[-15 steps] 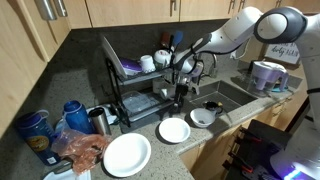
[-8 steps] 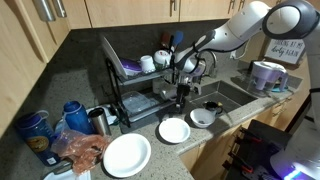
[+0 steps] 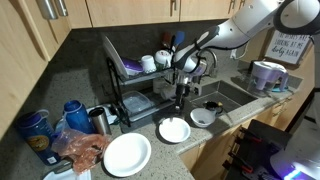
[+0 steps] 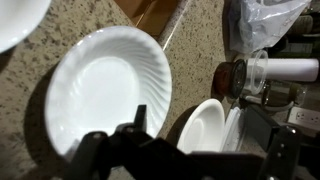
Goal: Move the bowl from the plate to the counter
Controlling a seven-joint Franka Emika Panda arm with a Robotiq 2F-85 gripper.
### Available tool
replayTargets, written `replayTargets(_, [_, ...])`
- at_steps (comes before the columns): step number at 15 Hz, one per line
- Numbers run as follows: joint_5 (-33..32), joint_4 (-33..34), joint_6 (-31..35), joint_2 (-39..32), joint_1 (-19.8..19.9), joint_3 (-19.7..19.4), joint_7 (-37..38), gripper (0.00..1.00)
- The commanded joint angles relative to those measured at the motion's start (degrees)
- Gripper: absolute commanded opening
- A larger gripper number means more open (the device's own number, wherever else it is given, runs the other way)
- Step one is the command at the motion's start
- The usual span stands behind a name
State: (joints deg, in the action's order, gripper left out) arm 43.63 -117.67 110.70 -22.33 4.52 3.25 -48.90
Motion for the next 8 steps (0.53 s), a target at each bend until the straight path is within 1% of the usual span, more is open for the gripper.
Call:
replayTargets(1, [1.57,-5.66,3.64,6.02,-1.98,0.94,1.95,1.0])
replayTargets(6, [0.51,-6.89,5.47,7.85,-4.74,1.86,2.65,1.0])
replayTargets(7, [0.59,-4.4,3.17,5.19,-3.66,1.4,1.15,1.0])
replayTargets(8, [0.58,-4.6,3.54,5.44,-4.06,1.63,1.15,1.0])
